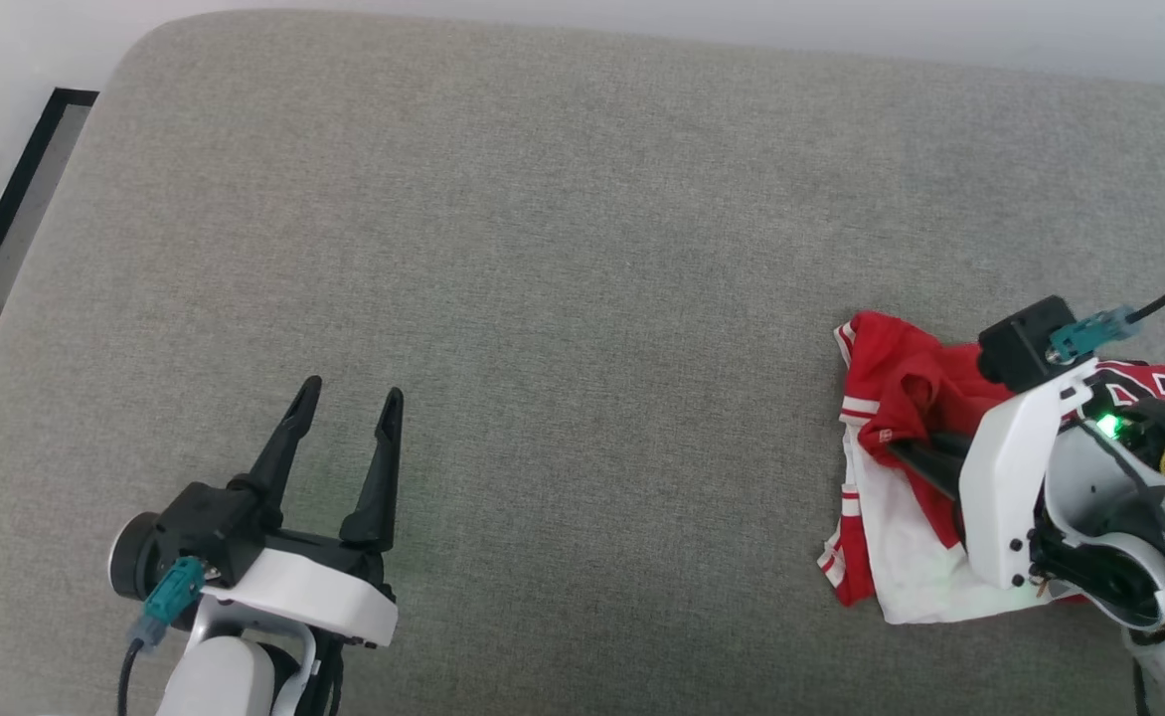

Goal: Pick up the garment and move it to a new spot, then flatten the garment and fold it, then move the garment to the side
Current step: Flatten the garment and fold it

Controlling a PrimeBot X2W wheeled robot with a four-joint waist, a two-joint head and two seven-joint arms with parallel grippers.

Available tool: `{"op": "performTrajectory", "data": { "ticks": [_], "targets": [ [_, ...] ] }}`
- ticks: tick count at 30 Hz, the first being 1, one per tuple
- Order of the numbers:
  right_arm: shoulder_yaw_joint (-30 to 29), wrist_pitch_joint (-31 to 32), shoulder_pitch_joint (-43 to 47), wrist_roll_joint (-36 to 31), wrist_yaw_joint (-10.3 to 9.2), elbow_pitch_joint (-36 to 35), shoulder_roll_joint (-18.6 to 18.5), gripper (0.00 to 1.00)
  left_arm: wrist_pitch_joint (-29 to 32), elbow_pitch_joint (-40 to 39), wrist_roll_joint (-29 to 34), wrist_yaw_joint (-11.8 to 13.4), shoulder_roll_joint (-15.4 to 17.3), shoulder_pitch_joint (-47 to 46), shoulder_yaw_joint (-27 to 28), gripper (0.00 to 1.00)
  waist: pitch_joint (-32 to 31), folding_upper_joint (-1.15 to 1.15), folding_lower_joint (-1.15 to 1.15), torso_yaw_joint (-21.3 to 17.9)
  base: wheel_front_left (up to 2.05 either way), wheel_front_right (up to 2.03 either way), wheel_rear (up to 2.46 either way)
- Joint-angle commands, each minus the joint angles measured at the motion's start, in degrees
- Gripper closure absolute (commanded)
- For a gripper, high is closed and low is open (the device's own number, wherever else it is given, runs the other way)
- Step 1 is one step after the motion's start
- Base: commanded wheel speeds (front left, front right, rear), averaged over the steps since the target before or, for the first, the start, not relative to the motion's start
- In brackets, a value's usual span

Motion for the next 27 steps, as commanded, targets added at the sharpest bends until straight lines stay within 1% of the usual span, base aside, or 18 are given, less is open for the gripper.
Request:
{"op": "performTrajectory", "data": {
  "ticks": [1,4,5,7,8,15,20,24,27],
  "targets": [
    [1.03,-1.45,-0.93,0.47,0.0,2.43,0.31,1.0,-0.27,0.48,-0.69,0.04,-0.09,-0.57,-0.28,0.0,-0.18,0.0,0.0,0.29,0.0,0.0,0.0],
    [2.11,-3.59,-1.71,0.78,0.0,5.41,0.4,1.0,-0.27,1.02,-1.04,0.04,-0.27,-0.83,-0.62,0.0,-0.51,0.0,0.0,0.47,0.0,0.0,0.0],
    [2.41,-4.25,-1.97,0.8,0.0,6.08,0.44,0.96,-0.27,1.07,-1.22,0.04,-0.37,-0.79,-0.81,0.0,-0.66,0.0,0.0,0.44,0.0,0.0,0.0],
    [2.87,-5.52,-2.44,1.08,0.0,7.1,0.32,0.53,-0.27,1.23,-1.21,0.04,-0.37,-0.56,-0.82,0.0,-0.96,0.0,0.0,0.27,0.0,0.0,0.0],
    [3.06,-6.07,-2.5,1.21,0.0,7.35,0.36,0.0,-0.27,1.35,-1.28,0.03,-0.31,-0.39,-0.76,0.0,-1.22,0.0,0.0,0.08,0.0,0.0,0.0],
    [3.6,-8.1,-2.27,2.43,0.0,6.12,-1.26,0.0,-0.27,1.6,-1.4,0.04,0.44,0.69,-0.4,0.0,-2.59,0.0,0.0,-1.84,0.0,0.0,0.0],
    [1.44,-10.28,-1.31,3.47,0.0,5.06,-3.26,0.0,-0.27,1.9,-1.69,0.04,1.03,1.22,0.08,0.0,-3.86,0.0,0.0,-4.08,0.0,0.0,0.0],
    [-1.22,-14.44,-0.72,4.28,0.0,6.72,-4.51,0.0,-0.27,2.96,-1.7,0.04,1.07,1.39,-0.29,0.0,-4.54,0.0,0.0,-5.55,0.0,0.0,0.0],
    [-1.94,-19.64,0.1,3.57,0.0,8.8,-5.56,0.0,-0.27,4.14,-2.21,0.04,1.06,0.89,-0.45,0.0,-4.87,0.0,0.0,-6.33,0.0,0.0,0.0]
  ]
}}
